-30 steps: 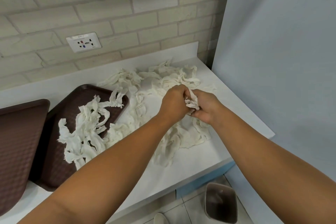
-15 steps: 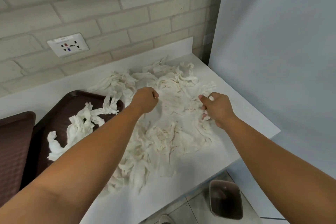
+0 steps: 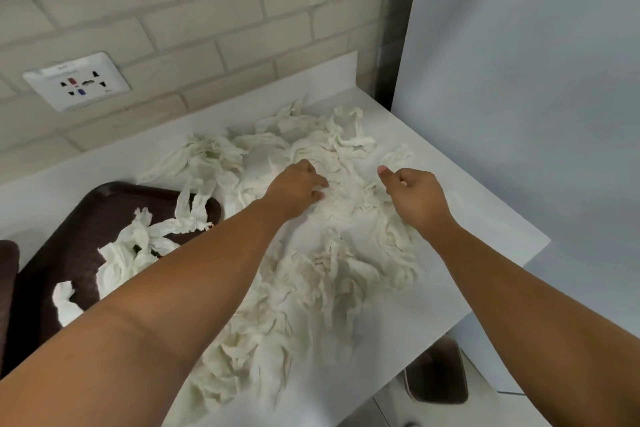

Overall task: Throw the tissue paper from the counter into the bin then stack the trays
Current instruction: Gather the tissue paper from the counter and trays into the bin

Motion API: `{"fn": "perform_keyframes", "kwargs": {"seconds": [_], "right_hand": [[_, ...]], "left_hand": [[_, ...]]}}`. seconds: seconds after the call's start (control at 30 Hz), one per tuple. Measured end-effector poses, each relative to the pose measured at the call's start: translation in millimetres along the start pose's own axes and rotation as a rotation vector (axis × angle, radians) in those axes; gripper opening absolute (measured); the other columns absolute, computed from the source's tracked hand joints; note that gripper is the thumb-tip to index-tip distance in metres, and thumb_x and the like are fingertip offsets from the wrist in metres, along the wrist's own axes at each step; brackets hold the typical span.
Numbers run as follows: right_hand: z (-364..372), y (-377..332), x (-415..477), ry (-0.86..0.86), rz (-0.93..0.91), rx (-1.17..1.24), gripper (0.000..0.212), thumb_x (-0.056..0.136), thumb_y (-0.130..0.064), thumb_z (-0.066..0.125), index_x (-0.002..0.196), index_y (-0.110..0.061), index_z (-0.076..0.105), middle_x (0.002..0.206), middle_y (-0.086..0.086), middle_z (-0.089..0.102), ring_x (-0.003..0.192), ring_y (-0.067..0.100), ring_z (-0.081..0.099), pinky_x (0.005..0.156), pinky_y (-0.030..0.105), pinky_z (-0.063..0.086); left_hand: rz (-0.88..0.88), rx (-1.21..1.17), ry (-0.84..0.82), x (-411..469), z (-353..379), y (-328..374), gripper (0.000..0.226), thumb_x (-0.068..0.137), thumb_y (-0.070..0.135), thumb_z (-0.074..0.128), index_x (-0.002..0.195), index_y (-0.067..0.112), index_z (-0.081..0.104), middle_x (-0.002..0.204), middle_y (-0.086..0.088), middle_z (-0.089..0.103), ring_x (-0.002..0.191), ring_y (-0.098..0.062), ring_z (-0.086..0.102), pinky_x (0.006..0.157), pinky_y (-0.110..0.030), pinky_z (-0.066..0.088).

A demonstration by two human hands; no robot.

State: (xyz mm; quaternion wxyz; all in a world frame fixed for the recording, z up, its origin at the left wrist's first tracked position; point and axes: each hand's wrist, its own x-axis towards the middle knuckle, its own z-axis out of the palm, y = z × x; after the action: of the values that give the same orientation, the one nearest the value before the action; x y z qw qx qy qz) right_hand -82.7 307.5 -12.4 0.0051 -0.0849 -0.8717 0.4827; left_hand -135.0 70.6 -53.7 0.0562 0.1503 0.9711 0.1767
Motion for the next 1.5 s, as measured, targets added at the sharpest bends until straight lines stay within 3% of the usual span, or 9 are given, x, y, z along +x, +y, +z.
{"fn": "perform_keyframes", "kwargs": {"seconds": [0.2, 0.3, 0.47, 0.6, 0.83, 0.97, 1.13, 1.23, 1.5], "right_hand": [[13.3, -2.8, 3.7, -0.012, 0.008, 0.06, 0.061, 0.091, -0.047, 0.057, 0.082, 0.013, 0.055, 0.069, 0.018, 0.052, 0.058, 0.02, 0.045, 0.061, 0.027, 0.038], [14.4, -3.8, 7.3, 0.007, 0.011, 0.064, 0.056, 0.092, -0.042, 0.058, 0.08, 0.013, 0.054, 0.066, 0.013, 0.046, 0.056, 0.019, 0.041, 0.059, 0.026, 0.036], [15.9, -11.0, 8.0, -0.015, -0.013, 0.099, 0.055, 0.091, -0.042, 0.062, 0.076, 0.009, 0.054, 0.066, 0.011, 0.049, 0.052, 0.015, 0.041, 0.057, 0.024, 0.036], [21.8, -13.8, 7.3, -0.061, -0.01, 0.133, 0.054, 0.089, -0.044, 0.064, 0.071, 0.006, 0.053, 0.079, 0.026, 0.06, 0.064, 0.025, 0.053, 0.064, 0.024, 0.042], [30.3, -15.9, 1.4, -0.127, -0.004, 0.129, 0.05, 0.089, -0.045, 0.064, 0.065, -0.001, 0.055, 0.071, 0.016, 0.053, 0.063, 0.02, 0.049, 0.064, 0.029, 0.039], [27.7, -15.3, -4.1, -0.133, -0.013, 0.154, 0.049, 0.088, -0.042, 0.066, 0.056, -0.011, 0.047, 0.062, 0.007, 0.039, 0.052, 0.016, 0.038, 0.057, 0.027, 0.033], [11.9, -15.3, -16.6, -0.168, 0.051, 0.293, 0.044, 0.091, -0.038, 0.066, 0.062, -0.01, 0.047, 0.054, 0.009, 0.049, 0.04, 0.016, 0.032, 0.041, 0.022, 0.027], [-6.6, -11.5, -28.7, -0.2, 0.04, 0.326, 0.045, 0.091, -0.04, 0.066, 0.066, -0.005, 0.053, 0.052, 0.01, 0.055, 0.039, 0.019, 0.038, 0.038, 0.021, 0.03], [-97.1, 45.6, -75.4, -0.035, -0.055, 0.156, 0.061, 0.09, -0.056, 0.056, 0.059, -0.012, 0.029, 0.06, 0.007, 0.026, 0.052, 0.015, 0.027, 0.057, 0.029, 0.027]], "left_hand": [[0.03, -0.092, 0.108, -0.4, -7.2, -1.5, 0.007, 0.089, 0.03, 0.067, 0.088, 0.026, 0.074, 0.103, 0.008, 0.066, 0.101, -0.015, 0.055, 0.091, -0.032, 0.046], [-0.152, -0.571, 0.195, -0.6, -27.6, -0.9, 0.009, 0.09, 0.027, 0.068, 0.086, 0.021, 0.074, 0.096, 0.009, 0.072, 0.092, -0.009, 0.065, 0.084, -0.022, 0.049], [-0.267, -1.222, 0.056, -5.3, -59.6, -4.3, 0.018, 0.102, 0.018, 0.05, 0.112, 0.007, 0.06, 0.103, -0.004, 0.074, 0.104, -0.022, 0.069, 0.092, -0.039, 0.05], [-0.333, -1.459, 0.009, -10.2, -72.4, -5.1, 0.018, 0.102, 0.01, 0.042, 0.108, 0.014, 0.06, 0.074, 0.0, 0.052, 0.07, -0.018, 0.056, 0.09, -0.053, 0.051], [-0.6, -1.047, 0.113, -28.8, -52.7, -5.0, 0.042, 0.09, 0.055, 0.06, 0.107, 0.017, 0.063, 0.092, 0.003, 0.057, 0.082, -0.016, 0.057, 0.086, -0.043, 0.059], [-0.615, -1.287, 0.202, -40.8, -46.6, -4.8, 0.028, 0.095, 0.019, 0.063, 0.074, 0.012, 0.046, 0.075, -0.01, 0.049, 0.056, -0.02, 0.052, 0.055, -0.028, 0.054], [-0.545, -1.526, 0.185, -53.7, -51.4, 23.7, 0.01, 0.098, 0.003, 0.055, 0.089, 0.008, 0.052, 0.092, -0.014, 0.063, 0.053, -0.016, 0.055, 0.048, -0.022, 0.048], [-0.491, -1.307, 0.132, -65.7, -52.8, 63.8, 0.019, 0.097, 0.026, 0.06, 0.106, 0.009, 0.061, 0.072, -0.002, 0.06, 0.045, -0.008, 0.041, 0.04, -0.018, 0.032], [-0.469, -1.134, 0.078, -87.6, -19.5, 203.6, 0.062, 0.093, 0.068, 0.037, 0.05, 0.024, 0.032, 0.053, 0.005, 0.033, 0.047, -0.013, 0.023, 0.048, -0.029, 0.02]]}}
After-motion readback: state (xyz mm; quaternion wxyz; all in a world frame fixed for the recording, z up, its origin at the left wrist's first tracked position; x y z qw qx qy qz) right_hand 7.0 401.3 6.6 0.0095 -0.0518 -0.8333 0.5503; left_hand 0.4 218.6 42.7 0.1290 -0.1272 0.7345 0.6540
